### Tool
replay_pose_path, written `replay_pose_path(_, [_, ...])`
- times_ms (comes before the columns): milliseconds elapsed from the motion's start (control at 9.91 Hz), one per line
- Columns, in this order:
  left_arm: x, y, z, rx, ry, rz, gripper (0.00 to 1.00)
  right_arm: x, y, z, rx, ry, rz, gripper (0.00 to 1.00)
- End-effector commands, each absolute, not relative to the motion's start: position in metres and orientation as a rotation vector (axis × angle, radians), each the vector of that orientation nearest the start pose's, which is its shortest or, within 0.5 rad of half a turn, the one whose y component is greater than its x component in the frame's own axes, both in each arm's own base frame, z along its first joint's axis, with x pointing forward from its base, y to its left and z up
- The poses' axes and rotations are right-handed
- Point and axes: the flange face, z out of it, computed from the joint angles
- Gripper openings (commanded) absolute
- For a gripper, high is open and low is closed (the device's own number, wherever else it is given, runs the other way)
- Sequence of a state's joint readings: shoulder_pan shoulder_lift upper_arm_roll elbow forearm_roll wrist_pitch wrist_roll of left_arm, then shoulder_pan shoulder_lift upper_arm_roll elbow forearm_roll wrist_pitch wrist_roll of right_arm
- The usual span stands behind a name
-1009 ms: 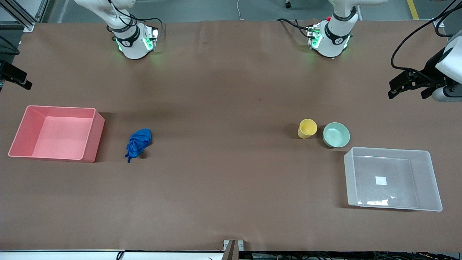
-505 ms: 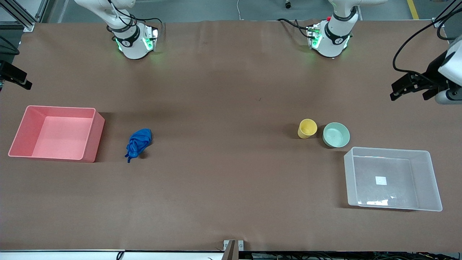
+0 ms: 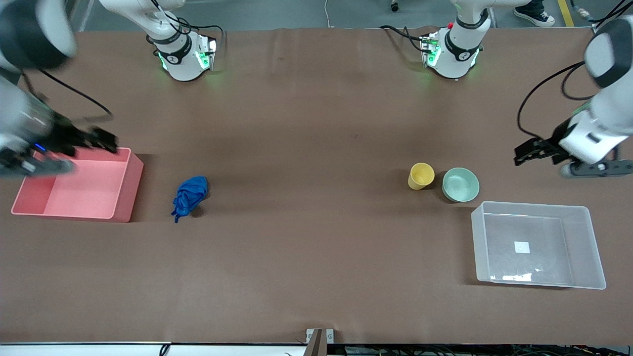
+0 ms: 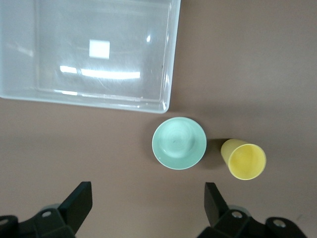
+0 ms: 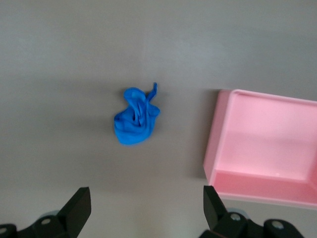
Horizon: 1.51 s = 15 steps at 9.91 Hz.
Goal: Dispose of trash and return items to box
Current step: 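Reach the right gripper to the cloth while the left gripper reaches the bowl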
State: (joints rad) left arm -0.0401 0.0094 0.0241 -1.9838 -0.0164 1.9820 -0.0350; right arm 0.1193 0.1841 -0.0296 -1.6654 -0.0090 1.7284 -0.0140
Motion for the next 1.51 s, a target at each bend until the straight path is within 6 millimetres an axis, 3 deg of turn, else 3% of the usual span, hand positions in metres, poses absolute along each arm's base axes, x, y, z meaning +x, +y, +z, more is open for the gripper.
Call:
replay_pose_path(0, [0.527, 0.002, 0.374, -3.147, -0.051, 0.022, 1.00, 0.598, 0.067, 0.377, -3.154, -0.187, 0.175, 1.00])
replay_pose_path(101, [0.518, 0.001, 0.331, -3.147, -0.055, 0.000, 1.00, 0.591, 0.072, 0.326, -3.155, -0.210, 0.177, 1.00])
replay_pose_path(303, [0.517, 0.000, 0.281, -3.143, -0.080, -0.010, 1.00, 0.583, 0.082, 0.254, -3.155, -0.238, 0.204, 1.00])
replay_pose_path(505, [0.521, -0.003, 0.237, -3.140, -0.079, -0.022, 0.98, 0.583, 0.082, 0.224, -3.157, -0.241, 0.155, 1.00])
replay_pose_path(807, [0.515, -0.005, 0.197, -3.138, -0.072, -0.012, 0.91, 0.579, 0.078, 0.192, -3.157, -0.234, 0.041, 0.99])
replay_pose_path(908, [0.516, -0.008, 0.184, -3.139, -0.070, -0.036, 0.86, 0.574, 0.077, 0.186, -3.157, -0.232, 0.029, 0.92])
replay_pose_path(1009, [0.516, -0.008, 0.181, -3.138, -0.113, -0.051, 0.63, 0.571, 0.076, 0.183, -3.157, -0.225, 0.046, 0.76])
replay_pose_path(1110, [0.511, -0.011, 0.178, -3.136, -0.180, -0.037, 0.30, 0.570, 0.080, 0.183, -3.162, -0.172, 0.054, 0.48])
replay_pose_path(1211, [0.507, -0.015, 0.177, -3.141, -0.154, -0.024, 0.05, 0.569, 0.082, 0.183, -3.165, -0.130, 0.061, 0.21])
replay_pose_path(1312, [0.503, -0.016, 0.176, -3.142, -0.142, -0.017, 0.00, 0.570, 0.082, 0.183, -3.166, -0.098, 0.070, 0.02])
replay_pose_path(1413, [0.498, -0.016, 0.187, -3.143, -0.140, -0.033, 0.00, 0.571, 0.083, 0.185, -3.168, -0.055, 0.070, 0.01])
